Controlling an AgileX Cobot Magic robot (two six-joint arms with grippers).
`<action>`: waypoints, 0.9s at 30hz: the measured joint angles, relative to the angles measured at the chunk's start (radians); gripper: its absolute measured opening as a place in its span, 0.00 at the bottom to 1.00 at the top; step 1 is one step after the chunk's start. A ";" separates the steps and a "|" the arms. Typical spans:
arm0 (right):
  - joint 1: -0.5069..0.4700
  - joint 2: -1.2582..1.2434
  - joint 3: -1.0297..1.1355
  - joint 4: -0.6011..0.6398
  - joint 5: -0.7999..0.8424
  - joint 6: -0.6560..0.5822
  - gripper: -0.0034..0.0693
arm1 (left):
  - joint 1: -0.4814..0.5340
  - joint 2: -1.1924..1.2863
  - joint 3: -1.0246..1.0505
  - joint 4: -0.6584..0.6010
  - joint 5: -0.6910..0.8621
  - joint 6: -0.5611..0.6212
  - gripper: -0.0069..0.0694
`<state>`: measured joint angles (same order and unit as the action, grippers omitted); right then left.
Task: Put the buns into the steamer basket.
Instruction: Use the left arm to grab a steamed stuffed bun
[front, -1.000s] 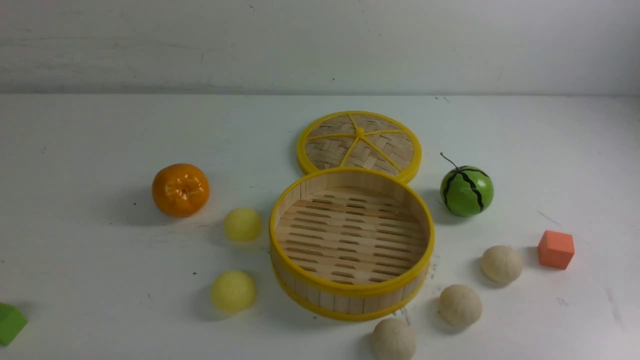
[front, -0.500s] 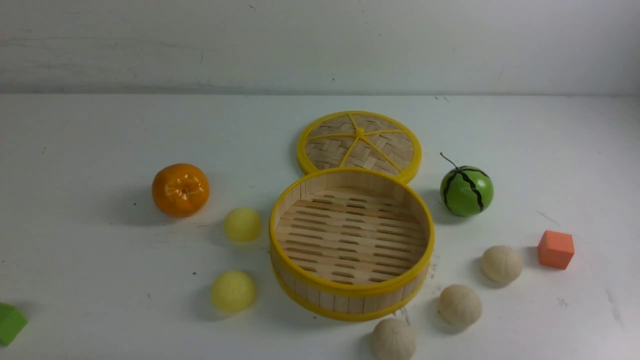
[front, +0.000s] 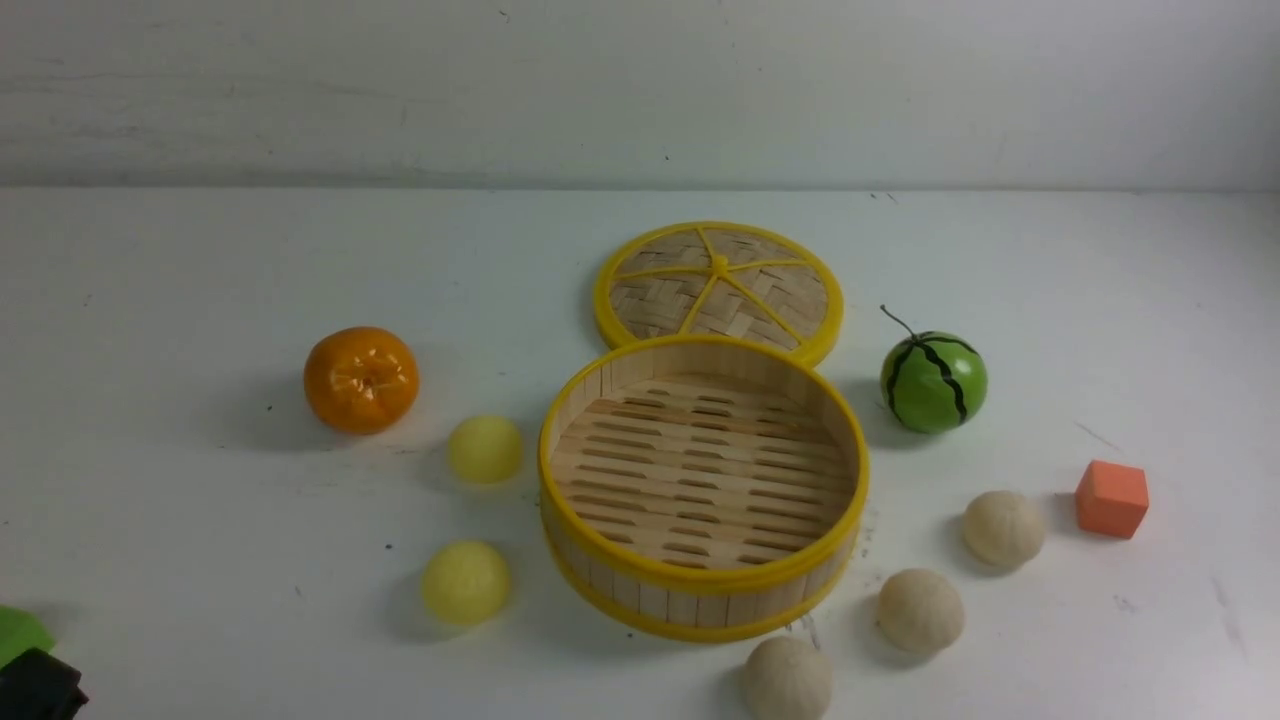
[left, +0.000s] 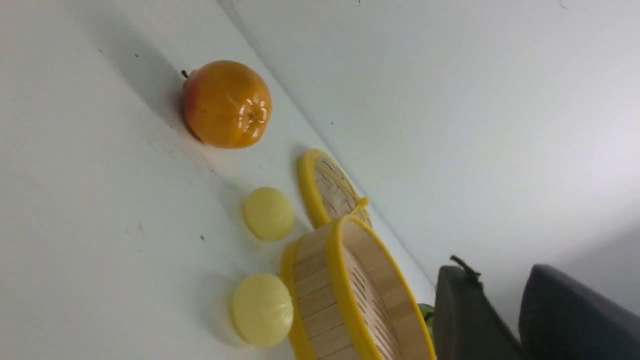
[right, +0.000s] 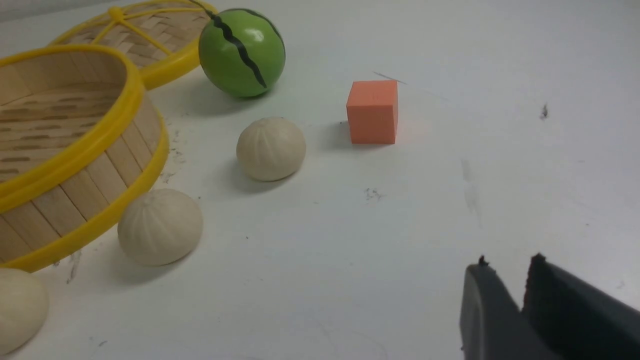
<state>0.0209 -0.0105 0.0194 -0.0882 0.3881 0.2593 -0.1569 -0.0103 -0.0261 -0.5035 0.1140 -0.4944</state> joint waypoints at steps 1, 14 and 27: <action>0.000 0.000 0.000 0.000 0.000 0.000 0.22 | 0.000 0.000 -0.050 0.001 0.045 0.013 0.20; 0.000 0.000 0.000 0.000 0.000 0.000 0.23 | 0.000 0.742 -0.682 0.124 0.871 0.398 0.07; 0.000 0.000 0.000 0.000 0.000 0.000 0.26 | -0.266 1.447 -1.008 0.271 0.821 0.448 0.07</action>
<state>0.0209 -0.0105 0.0194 -0.0882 0.3881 0.2593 -0.4232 1.4365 -1.0344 -0.2327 0.9347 -0.0465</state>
